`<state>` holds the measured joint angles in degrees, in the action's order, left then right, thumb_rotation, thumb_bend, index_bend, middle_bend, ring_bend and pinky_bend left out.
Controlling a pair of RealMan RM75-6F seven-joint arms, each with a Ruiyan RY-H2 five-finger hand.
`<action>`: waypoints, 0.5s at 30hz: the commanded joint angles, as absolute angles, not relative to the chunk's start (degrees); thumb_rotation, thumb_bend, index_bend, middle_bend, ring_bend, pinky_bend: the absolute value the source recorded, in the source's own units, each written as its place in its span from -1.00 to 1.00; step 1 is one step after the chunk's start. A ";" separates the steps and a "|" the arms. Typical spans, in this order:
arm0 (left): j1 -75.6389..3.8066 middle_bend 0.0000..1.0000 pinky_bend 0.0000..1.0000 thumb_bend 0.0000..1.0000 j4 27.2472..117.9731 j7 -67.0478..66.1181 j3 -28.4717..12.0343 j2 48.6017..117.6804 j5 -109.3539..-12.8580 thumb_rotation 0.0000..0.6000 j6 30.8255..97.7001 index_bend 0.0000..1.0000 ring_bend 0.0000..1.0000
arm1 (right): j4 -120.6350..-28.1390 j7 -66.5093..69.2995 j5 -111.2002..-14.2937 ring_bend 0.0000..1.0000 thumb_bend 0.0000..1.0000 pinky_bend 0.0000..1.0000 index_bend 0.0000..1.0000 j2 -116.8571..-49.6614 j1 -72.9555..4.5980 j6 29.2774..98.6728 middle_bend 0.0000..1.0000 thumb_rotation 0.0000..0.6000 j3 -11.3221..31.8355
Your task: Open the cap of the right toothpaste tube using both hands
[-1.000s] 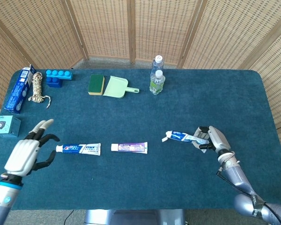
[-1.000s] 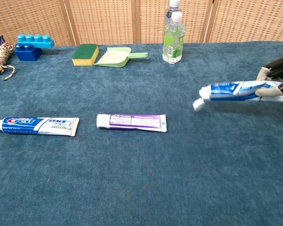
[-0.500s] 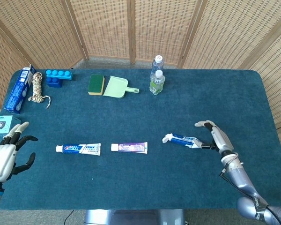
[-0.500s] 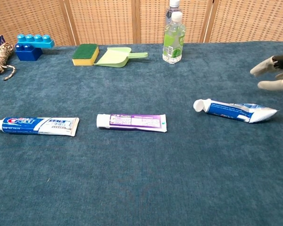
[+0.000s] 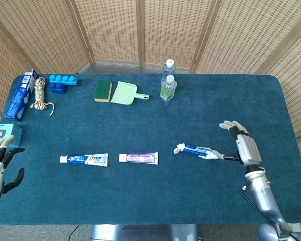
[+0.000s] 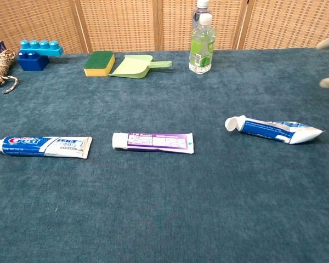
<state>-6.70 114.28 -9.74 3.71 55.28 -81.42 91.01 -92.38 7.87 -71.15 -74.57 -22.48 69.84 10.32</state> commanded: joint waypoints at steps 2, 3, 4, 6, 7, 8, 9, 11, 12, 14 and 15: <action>-4.28 -0.85 -0.96 -0.19 111.63 -9.77 3.99 56.98 -82.01 1.00 92.94 -0.53 -1.00 | -95.64 -5.12 -77.22 -1.00 -0.67 -0.82 -0.58 -74.26 -18.48 77.94 -0.69 0.63 6.84; -3.95 -0.84 -0.96 -0.19 111.36 -9.43 4.01 57.12 -82.08 1.00 93.18 -0.54 -1.00 | -95.97 -6.00 -77.58 -1.00 -0.67 -0.82 -0.57 -74.14 -18.15 78.53 -0.69 0.64 6.57; -3.47 -0.84 -0.96 -0.19 110.89 -8.83 4.05 57.30 -82.22 1.00 93.52 -0.54 -1.00 | -96.49 -7.13 -77.96 -1.00 -0.67 -0.82 -0.57 -73.93 -17.63 79.25 -0.69 0.64 6.16; -2.04 -0.83 -0.96 -0.19 109.56 -7.25 4.21 57.74 -82.22 1.00 94.58 -0.54 -1.00 | -98.07 -8.38 -78.68 -1.00 -0.67 -0.82 -0.56 -73.21 -16.16 80.64 -0.69 0.66 4.98; -1.33 -0.82 -0.96 -0.19 108.66 -6.52 4.33 58.04 -82.47 1.00 95.24 -0.54 -1.00 | -98.80 -8.65 -79.33 -1.00 -0.67 -0.82 -0.56 -72.76 -15.32 81.51 -0.69 0.68 4.27; -0.80 -0.82 -0.96 -0.19 107.86 -5.98 4.41 58.29 -82.80 1.00 95.73 -0.55 -1.00 | -99.23 -8.90 -79.86 -1.00 -0.67 -0.82 -0.56 -72.43 -14.74 82.11 -0.69 0.69 3.79; -0.37 -0.81 -0.96 -0.19 107.19 -5.55 4.45 58.51 -83.15 1.00 96.12 -0.55 -1.00 | -99.56 -9.12 -80.28 -1.00 -0.67 -0.82 -0.55 -72.20 -14.25 82.61 -0.69 0.72 3.44; 0.75 -0.81 -0.96 -0.19 105.70 -4.60 4.67 58.88 -84.00 1.00 97.10 -0.55 -1.00 | -100.25 -9.88 -81.39 -1.00 -0.67 -0.82 -0.54 -71.69 -12.87 84.14 -0.69 0.74 2.47; 1.10 -0.81 -0.96 -0.19 105.23 -4.25 4.69 59.03 -84.31 1.00 97.38 -0.55 -1.00 | -100.58 -9.98 -81.70 -1.00 -0.67 -0.82 -0.54 -71.55 -12.45 84.49 -0.69 0.76 2.19; 1.98 -0.81 -0.96 -0.19 104.19 -3.37 4.70 59.37 -84.75 1.00 98.05 -0.55 -1.00 | -101.53 -9.86 -82.29 -1.00 -0.67 -0.82 -0.54 -71.09 -11.50 85.04 -0.69 0.75 1.49; 2.32 -0.81 -0.96 -0.19 103.87 -3.07 4.68 59.52 -84.96 1.00 98.34 -0.55 -1.00 | -101.83 -9.86 -82.59 -1.00 -0.67 -0.82 -0.54 -70.91 -11.17 85.26 -0.68 0.75 1.26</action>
<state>1.95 104.22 -3.45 4.63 59.25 -84.63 98.02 -101.40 -9.78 -82.19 -71.25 -11.60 84.89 1.67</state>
